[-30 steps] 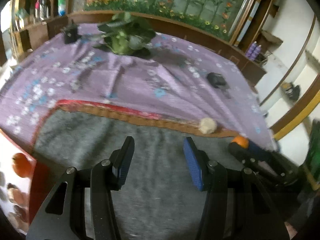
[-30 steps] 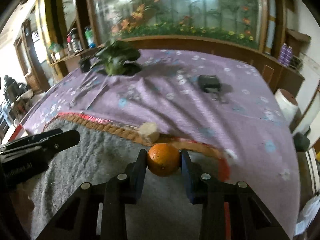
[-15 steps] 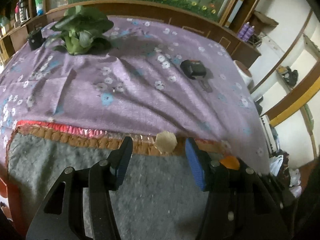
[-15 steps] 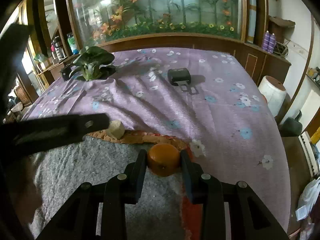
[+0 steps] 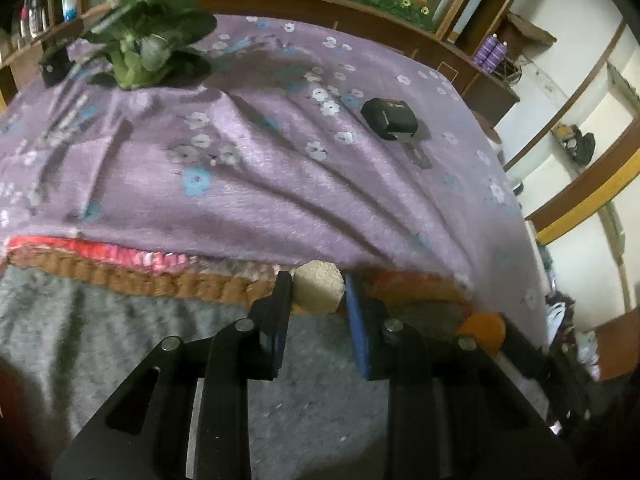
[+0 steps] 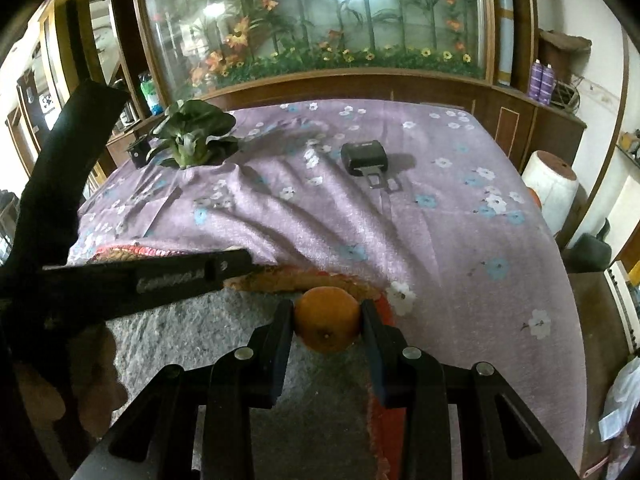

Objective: Organize fruits
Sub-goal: 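Carry the orange and cake piece over the white tray with both grippers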

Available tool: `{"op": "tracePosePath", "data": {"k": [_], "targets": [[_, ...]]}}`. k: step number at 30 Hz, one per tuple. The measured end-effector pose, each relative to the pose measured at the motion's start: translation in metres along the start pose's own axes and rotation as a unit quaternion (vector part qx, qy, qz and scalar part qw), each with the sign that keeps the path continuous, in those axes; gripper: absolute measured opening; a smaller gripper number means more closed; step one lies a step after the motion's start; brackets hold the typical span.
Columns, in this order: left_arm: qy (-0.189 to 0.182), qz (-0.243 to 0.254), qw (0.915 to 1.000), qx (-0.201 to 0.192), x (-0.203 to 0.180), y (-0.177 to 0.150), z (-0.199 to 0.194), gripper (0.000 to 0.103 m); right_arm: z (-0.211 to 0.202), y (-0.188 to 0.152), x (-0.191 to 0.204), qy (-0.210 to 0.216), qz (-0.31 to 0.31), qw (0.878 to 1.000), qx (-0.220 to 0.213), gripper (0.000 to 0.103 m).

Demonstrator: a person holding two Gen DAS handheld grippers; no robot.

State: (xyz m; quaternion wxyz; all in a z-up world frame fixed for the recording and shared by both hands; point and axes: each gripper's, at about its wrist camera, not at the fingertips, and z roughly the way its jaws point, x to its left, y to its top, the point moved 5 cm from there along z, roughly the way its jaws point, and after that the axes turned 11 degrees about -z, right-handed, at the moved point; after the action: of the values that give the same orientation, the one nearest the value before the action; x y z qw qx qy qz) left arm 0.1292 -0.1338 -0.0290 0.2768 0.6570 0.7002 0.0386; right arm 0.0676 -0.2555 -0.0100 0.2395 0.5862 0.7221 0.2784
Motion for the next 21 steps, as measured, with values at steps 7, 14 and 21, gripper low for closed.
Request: {"op": "tracePosePath", "data": {"k": [7,14,21], "targets": [[0.035,-0.006,0.9986,-0.04,0.033,-0.014,-0.048,0.026,0.0,0.002,0.012,0.028,-0.007,1.0,-0.004,0.033],[0.083,-0.003,0.9926,-0.089,0.067,-0.031,-0.088,0.026,-0.009,-0.001,0.045,0.046,-0.019,0.999,-0.005,0.033],[0.107,-0.003,0.9874,-0.117,0.09,-0.052,-0.117,0.026,-0.034,-0.013,0.075,0.048,-0.024,0.998,-0.016,0.033]]}}
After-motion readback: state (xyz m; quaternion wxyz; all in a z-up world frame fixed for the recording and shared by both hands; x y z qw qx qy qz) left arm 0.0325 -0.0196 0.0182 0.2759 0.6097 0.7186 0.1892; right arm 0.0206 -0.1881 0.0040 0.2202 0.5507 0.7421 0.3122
